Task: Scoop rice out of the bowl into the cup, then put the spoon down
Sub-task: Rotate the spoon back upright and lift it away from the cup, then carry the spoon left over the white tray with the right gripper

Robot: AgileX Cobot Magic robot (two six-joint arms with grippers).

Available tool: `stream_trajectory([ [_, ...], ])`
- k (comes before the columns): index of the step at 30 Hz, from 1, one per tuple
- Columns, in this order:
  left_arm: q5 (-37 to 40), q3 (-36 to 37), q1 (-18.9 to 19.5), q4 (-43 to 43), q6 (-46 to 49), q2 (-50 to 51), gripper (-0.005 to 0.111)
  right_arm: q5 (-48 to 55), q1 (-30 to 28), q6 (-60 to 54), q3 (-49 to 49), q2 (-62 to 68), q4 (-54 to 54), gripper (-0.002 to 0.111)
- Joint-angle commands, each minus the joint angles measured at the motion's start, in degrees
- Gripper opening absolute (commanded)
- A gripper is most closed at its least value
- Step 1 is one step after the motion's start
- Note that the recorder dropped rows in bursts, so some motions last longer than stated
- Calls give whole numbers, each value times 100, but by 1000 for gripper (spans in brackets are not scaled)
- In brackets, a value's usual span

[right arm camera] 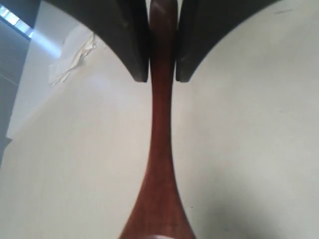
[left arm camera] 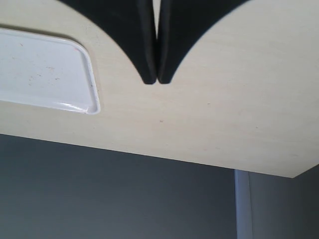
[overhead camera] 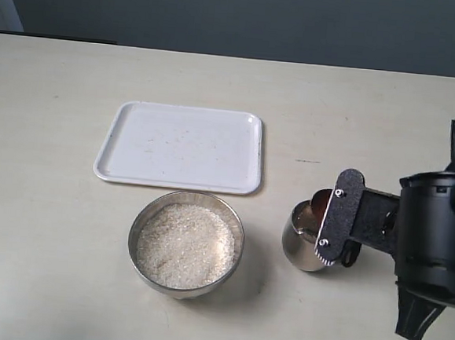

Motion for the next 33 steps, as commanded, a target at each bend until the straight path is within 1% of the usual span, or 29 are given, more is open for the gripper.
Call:
stream_trajectory([
  [1, -63, -14, -21, -14, -14, -26, 0, -319, -302, 45, -32, -122, 176, -1],
  [6, -63, -14, -21, -14, -14, -26, 0, -1089, -773, 45, -32, -122, 140, -1],
  [11, -63, -14, -21, -14, -14, -26, 0, -1818, -1363, 58, -95, -122, -46, -1],
  [18, -63, -14, -21, -14, -14, -26, 0, -2790, -2187, 46, -904, -95, -35, -1],
  [24, -63, -14, -21, -14, -14, -26, 0, -3432, -2784, -102, -1796, 285, 55, -1],
  [27, -63, -14, -21, -14, -14, -26, 0, -4056, -2928, -102, -2154, 600, 121, -1],
  [33, -63, -14, -21, -14, -14, -26, 0, -4921, -2928, -122, -2938, 1375, 491, -1],
])
